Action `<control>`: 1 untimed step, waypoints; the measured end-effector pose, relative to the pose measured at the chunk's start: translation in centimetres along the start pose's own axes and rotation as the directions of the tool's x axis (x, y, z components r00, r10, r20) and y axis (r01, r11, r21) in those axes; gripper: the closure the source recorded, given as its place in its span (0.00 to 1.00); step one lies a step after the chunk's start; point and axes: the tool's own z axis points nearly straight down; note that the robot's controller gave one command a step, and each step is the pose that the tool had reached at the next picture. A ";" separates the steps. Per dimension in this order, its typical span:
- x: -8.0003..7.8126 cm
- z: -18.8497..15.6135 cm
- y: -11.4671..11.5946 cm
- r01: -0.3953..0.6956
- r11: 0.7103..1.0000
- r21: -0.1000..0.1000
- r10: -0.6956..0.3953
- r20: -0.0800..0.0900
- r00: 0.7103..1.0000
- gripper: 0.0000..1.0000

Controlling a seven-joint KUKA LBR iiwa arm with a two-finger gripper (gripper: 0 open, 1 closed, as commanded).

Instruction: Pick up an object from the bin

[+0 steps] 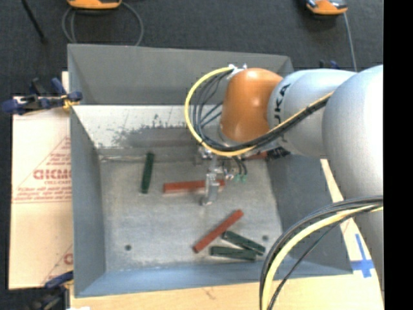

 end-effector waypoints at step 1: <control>-0.1 -0.5 0.4 -0.001 1.000 -0.005 0.001 0.005 1.000 1.00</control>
Offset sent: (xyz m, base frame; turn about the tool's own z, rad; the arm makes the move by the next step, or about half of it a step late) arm 0.0000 0.0000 0.0000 0.0000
